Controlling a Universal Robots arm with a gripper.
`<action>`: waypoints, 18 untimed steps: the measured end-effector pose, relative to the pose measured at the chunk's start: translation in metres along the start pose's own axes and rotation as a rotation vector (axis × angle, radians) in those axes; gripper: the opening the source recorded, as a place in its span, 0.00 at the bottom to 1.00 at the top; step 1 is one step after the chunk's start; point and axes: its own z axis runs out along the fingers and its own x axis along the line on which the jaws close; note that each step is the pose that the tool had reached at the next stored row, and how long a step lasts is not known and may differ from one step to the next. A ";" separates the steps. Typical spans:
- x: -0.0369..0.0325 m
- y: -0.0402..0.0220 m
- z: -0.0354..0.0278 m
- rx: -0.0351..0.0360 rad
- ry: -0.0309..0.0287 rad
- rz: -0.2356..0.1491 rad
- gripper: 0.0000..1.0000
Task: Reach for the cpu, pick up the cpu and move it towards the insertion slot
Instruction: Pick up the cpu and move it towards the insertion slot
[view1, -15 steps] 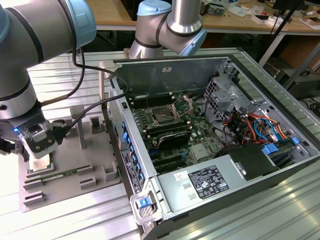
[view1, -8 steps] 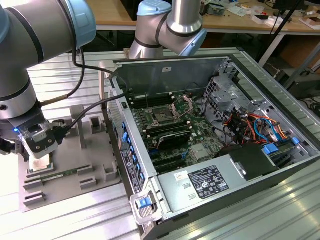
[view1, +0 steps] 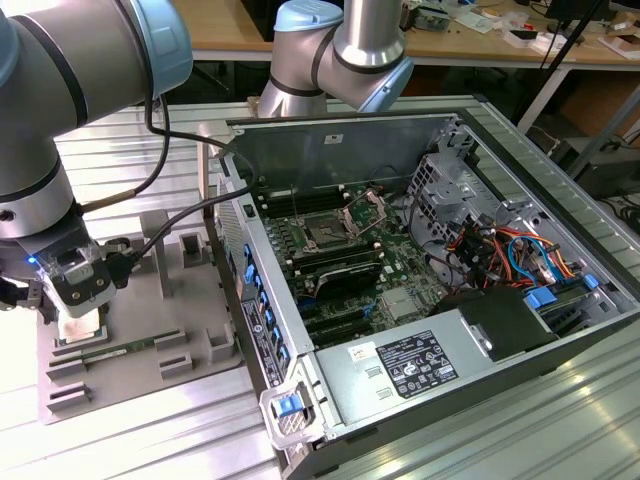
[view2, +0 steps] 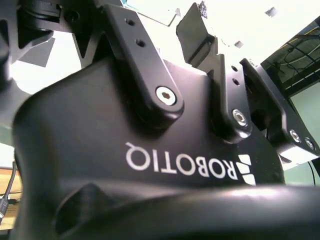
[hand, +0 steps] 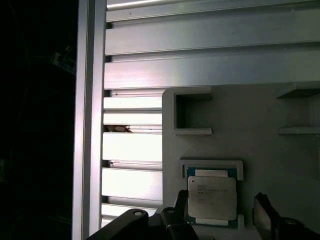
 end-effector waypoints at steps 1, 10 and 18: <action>0.0001 0.0000 0.0005 -0.0001 -0.0002 0.000 0.62; 0.0004 -0.0007 0.0058 0.0000 0.0000 0.000 0.62; 0.0004 -0.0008 0.0090 0.0000 0.0000 0.000 0.62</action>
